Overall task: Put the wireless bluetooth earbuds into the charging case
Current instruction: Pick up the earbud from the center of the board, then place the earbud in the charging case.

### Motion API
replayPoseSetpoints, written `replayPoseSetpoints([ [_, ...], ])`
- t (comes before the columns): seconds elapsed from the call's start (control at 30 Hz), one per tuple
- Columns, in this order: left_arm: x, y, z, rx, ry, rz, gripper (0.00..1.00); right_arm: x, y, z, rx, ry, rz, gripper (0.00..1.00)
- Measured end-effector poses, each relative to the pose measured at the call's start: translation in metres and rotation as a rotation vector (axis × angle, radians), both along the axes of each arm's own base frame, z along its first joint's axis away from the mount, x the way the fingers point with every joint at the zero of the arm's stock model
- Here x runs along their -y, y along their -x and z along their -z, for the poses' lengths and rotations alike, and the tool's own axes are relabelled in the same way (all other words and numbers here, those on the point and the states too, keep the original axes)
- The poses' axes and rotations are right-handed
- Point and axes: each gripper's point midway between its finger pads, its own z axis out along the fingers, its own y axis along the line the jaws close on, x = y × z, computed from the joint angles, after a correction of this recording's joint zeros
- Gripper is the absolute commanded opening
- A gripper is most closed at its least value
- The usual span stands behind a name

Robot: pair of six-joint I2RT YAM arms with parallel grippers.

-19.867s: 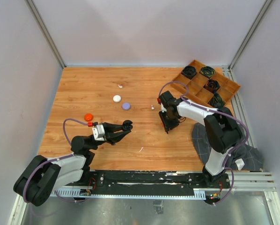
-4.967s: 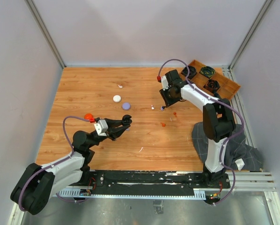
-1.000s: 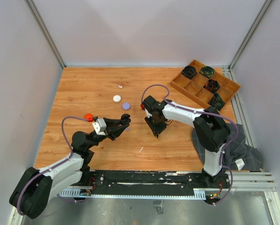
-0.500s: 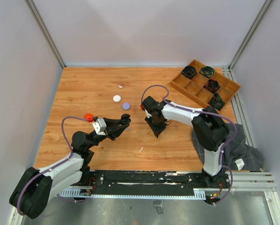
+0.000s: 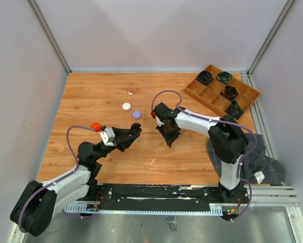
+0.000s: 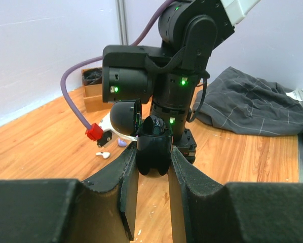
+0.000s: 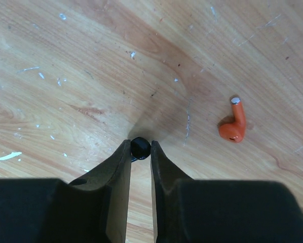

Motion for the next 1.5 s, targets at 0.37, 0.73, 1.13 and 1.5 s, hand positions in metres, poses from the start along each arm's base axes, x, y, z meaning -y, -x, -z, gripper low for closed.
replayPoseSetpoints([
  [0.37,0.000,0.003,-0.004,-0.015,0.021,0.012,0.00,-0.012,-0.020,-0.097,0.277,-0.167,-0.114,0.04],
  [0.73,0.002,0.006,-0.021,-0.017,0.067,0.034,0.00,-0.037,-0.010,-0.238,0.742,-0.398,-0.373,0.04],
  [1.13,0.005,0.013,-0.040,-0.017,0.115,0.088,0.00,-0.079,0.039,-0.311,1.088,-0.668,-0.721,0.10],
  [1.5,0.008,0.025,-0.056,0.011,0.155,0.149,0.00,-0.111,0.078,-0.337,1.185,-0.825,-0.933,0.11],
])
